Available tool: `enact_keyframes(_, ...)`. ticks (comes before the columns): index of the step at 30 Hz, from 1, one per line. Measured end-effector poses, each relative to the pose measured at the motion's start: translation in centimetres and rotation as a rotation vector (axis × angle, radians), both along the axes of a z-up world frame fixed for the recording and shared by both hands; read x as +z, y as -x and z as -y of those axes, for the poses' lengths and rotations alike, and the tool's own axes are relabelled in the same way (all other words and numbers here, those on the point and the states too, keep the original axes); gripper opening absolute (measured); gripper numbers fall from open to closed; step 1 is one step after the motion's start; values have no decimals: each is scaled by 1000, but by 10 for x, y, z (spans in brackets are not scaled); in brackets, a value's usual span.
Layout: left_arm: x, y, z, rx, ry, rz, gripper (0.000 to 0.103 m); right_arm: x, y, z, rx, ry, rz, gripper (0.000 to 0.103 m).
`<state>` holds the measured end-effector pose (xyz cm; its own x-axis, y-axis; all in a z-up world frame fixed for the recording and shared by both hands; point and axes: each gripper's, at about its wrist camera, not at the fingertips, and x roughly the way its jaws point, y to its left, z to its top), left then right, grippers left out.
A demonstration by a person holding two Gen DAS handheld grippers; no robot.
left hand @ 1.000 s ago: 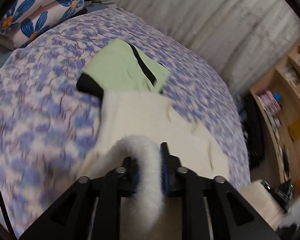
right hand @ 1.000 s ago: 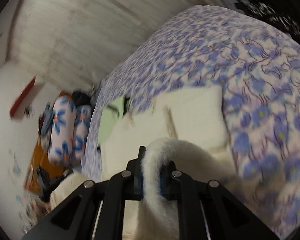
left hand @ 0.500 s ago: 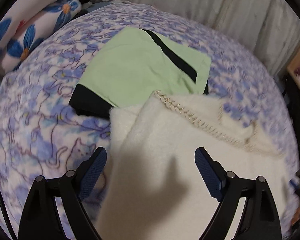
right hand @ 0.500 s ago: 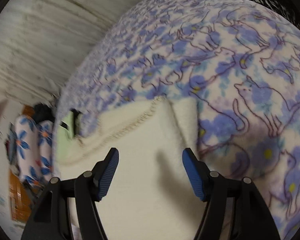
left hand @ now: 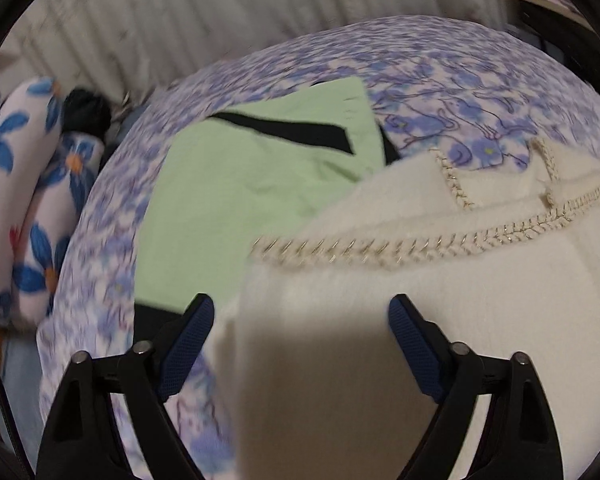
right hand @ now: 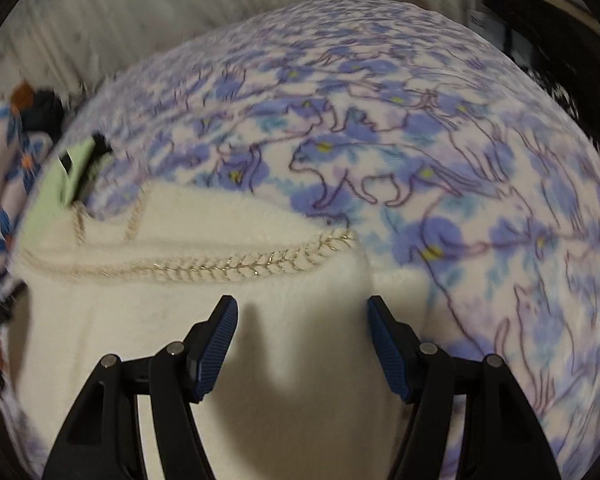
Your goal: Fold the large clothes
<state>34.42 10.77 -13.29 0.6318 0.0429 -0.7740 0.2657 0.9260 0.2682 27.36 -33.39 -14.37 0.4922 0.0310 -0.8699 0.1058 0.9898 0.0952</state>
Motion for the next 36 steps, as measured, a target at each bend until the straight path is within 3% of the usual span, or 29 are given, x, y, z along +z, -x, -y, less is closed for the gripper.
enact_keyframes(1,-3,-3,5,-33,-3,-6,57,-3,-1,-3,8,24,-5,66)
enact_keyframes(2,-7,-4,11,-62,-2,-16,20,-6,-1,-7,20,51,-7,64)
enact_keyframes(3,-11,-5,17,-87,-9,-30,3,-7,0,-12,33,71,4,52)
enact_keyframes(4,-14,-4,24,-86,-47,-19,1,-7,2,-15,36,108,12,44)
enact_keyframes(5,-15,-1,29,-88,-75,2,0,-6,4,-18,30,143,19,21)
enact_keyframes(6,-17,3,34,-93,-104,27,0,-4,6,-19,20,173,28,7)
enact_keyframes(9,-10,12,35,-62,-126,85,0,12,18,-16,-16,197,101,7)
enact_keyframes(13,33,9,4,92,-45,188,0,46,29,-1,-92,114,233,7)
enact_keyframes(16,57,-5,-27,218,14,217,0,60,27,0,-123,100,301,7)
enact_keyframes(19,58,-19,-42,247,58,180,0,50,10,-2,-153,103,285,7)
enact_keyframes(22,44,-26,-46,187,161,76,0,17,-8,6,-184,79,172,7)
enact_keyframes(24,33,-25,-45,141,200,6,9,-1,-11,12,-196,44,129,7)
enact_keyframes(29,5,-26,-48,76,222,-72,66,-3,-7,15,-168,-3,128,10)
enact_keyframes(32,-5,-27,-53,72,243,-93,66,-5,-7,19,-157,-35,106,12)
enact_keyframes(34,-11,-29,-56,72,260,-98,64,-6,-8,22,-145,-65,96,21)
enact_keyframes(36,-14,-33,-54,46,283,-109,45,-8,-10,23,-129,-111,91,38)
